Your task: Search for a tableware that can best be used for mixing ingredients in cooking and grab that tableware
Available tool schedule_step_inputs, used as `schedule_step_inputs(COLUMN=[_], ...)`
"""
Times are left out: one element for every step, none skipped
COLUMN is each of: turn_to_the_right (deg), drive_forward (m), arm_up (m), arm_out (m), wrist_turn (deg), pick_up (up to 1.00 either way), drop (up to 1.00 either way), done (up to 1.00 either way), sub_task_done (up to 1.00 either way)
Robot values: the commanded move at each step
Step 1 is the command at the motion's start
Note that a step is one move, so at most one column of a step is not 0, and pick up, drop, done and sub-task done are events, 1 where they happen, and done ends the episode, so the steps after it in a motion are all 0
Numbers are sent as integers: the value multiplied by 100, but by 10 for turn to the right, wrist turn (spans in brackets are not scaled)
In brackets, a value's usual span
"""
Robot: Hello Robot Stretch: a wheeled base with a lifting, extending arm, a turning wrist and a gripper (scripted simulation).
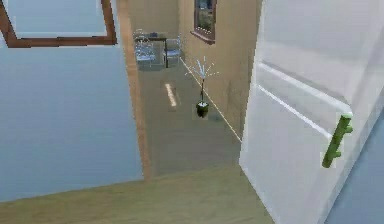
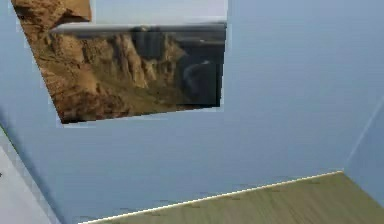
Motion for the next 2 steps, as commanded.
schedule_step_inputs(turn_to_the_right=[0, 90], drive_forward=[100, 0], arm_up=[0, 0], arm_out=[0, 0], wrist_turn=[0, 0], pick_up=[0, 0], drop=[0, 0], done=[0, 0], sub_task_done=[0, 0])
